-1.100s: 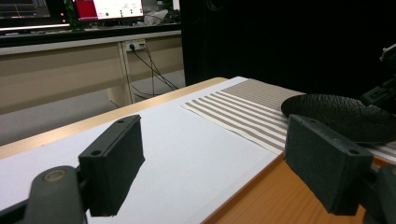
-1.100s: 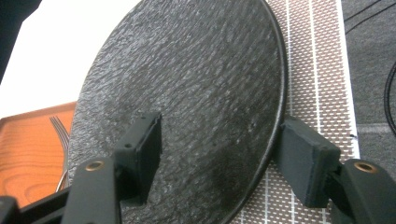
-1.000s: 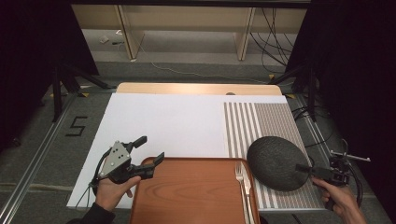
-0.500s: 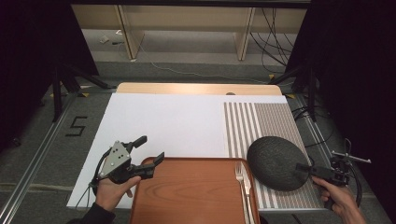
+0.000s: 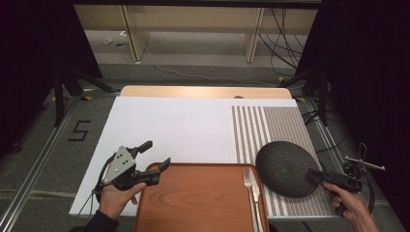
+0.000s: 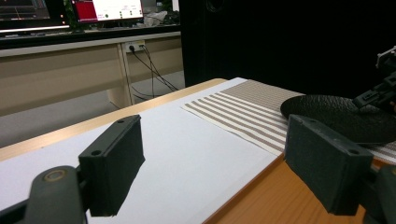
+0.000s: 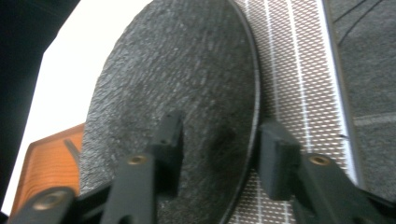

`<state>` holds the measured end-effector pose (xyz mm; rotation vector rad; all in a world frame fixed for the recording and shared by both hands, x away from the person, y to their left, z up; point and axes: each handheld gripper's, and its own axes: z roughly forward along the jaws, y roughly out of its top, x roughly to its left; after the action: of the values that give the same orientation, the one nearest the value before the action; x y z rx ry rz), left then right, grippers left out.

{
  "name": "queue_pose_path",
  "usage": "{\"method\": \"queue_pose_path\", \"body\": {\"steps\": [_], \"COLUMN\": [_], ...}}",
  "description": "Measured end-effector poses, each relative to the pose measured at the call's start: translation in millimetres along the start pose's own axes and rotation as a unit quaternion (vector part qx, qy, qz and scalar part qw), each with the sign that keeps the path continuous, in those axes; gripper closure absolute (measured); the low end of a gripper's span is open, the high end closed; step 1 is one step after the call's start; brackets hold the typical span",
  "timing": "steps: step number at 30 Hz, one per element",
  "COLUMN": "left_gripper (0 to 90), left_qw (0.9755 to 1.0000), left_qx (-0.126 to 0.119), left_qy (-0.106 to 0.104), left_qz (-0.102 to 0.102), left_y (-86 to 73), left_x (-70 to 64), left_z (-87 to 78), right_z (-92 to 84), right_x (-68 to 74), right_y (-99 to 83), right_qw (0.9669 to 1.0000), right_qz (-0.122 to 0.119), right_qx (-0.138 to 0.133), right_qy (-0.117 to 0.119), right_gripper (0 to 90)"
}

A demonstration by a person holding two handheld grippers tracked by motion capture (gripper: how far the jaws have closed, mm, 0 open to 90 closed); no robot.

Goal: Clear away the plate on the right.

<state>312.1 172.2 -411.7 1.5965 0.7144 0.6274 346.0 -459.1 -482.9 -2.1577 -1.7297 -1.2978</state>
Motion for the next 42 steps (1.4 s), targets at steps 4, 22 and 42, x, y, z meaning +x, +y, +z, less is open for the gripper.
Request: {"method": "queue_pose_path", "body": {"steps": [4, 22, 42], "left_gripper": [19.5, 19.5, 19.5], "left_qw": [0.9999, 1.0000, 1.0000], "left_qx": [0.003, 0.002, 0.000], "left_qy": [0.000, -0.001, 0.001], "left_qz": [0.013, 0.009, 0.008], "left_y": [0.4, 0.5, 0.9], "left_x": [-2.5, -1.7, -0.4], "left_z": [0.5, 0.2, -0.6], "right_z": [-0.8, -11.4, -26.0], "right_x": [-1.3, -3.1, 10.8], "right_y": [0.8, 6.0, 10.6], "right_qw": [0.9999, 0.9973, 0.9939], "right_qz": [0.008, 0.050, 0.048], "right_qx": [-0.001, -0.025, -0.075], "right_qy": [-0.014, 0.049, 0.064], "right_gripper": [71.5, 81.9, 87.8]}}
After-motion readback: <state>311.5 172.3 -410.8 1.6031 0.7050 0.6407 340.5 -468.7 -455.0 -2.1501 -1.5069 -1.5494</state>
